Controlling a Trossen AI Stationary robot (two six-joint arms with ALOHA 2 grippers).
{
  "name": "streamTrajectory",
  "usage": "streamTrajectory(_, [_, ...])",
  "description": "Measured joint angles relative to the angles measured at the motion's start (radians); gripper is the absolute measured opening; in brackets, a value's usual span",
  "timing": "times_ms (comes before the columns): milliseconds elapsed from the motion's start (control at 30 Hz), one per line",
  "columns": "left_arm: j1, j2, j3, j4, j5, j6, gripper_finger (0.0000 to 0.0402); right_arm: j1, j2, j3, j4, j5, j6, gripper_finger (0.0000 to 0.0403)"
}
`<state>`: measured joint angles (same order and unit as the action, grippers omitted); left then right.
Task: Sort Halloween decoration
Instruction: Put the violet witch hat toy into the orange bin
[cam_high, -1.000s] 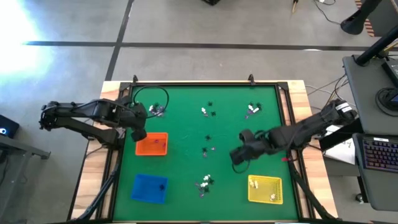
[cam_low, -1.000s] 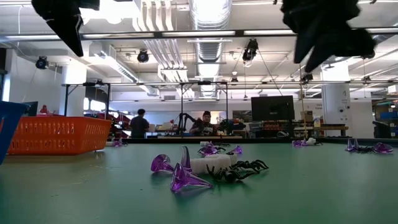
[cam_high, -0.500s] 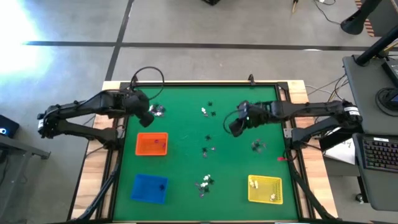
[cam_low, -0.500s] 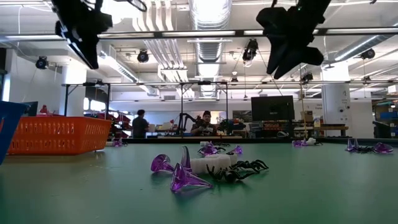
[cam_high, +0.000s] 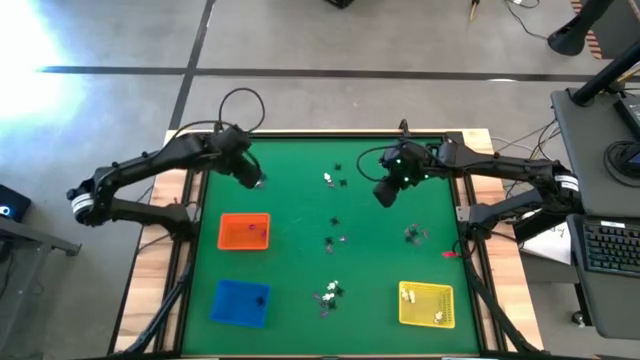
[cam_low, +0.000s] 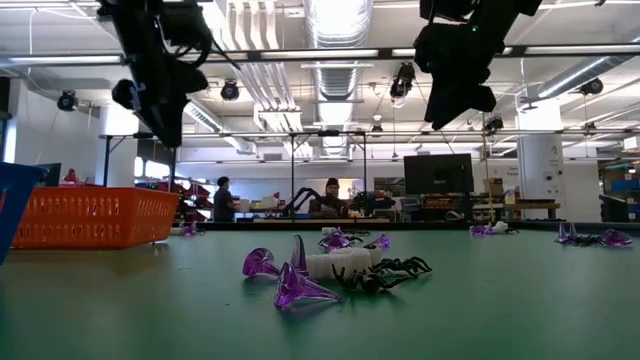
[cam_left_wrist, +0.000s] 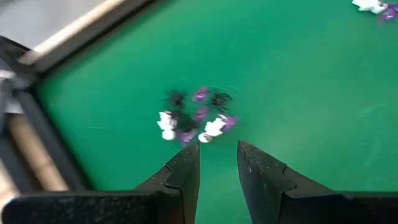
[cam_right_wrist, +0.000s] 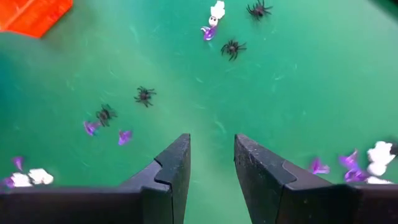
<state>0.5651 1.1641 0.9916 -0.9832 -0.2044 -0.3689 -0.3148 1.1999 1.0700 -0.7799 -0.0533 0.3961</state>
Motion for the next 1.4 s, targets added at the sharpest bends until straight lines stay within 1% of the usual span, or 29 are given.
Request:
streamTrajectory(100, [0.058,0.052,0.000,0.016,0.112,0.018,0.0089,-0.011,0.000,0.000,0.000,0.000,-0.059,0.0114])
streamTrajectory(167, [0.096,0.091,0.000,0.016,0.165,0.021,0.0089,-0.013,0.000,0.000,0.000,0.000,-0.077,0.0114])
streamTrajectory(300, [0.152,0.163,0.000,0.020,0.194,0.047,0.0089,-0.013,0.000,0.000,0.000,0.000,-0.105,0.0114])
streamTrajectory(400, [0.170,0.210,0.004,0.035,0.224,0.069,0.0089,-0.013,0.000,0.000,0.000,0.000,-0.121,0.0114])
streamTrajectory(633, [0.176,0.321,0.006,0.103,0.231,0.126,0.0089,-0.013,0.000,0.001,0.000,0.000,-0.130,0.0114])
streamTrajectory(833, [0.191,0.410,0.009,0.115,0.244,0.140,0.0089,-0.013,0.000,0.001,0.000,0.000,-0.139,0.0114])
streamTrajectory(1033, [0.202,0.436,0.010,0.133,0.239,0.178,0.0089,-0.013,0.000,0.001,-0.001,0.000,-0.139,0.0114])
streamTrajectory(1400, [0.250,0.453,0.010,0.156,0.230,0.199,0.0089,-0.013,0.000,0.001,-0.001,0.000,-0.119,0.0114])
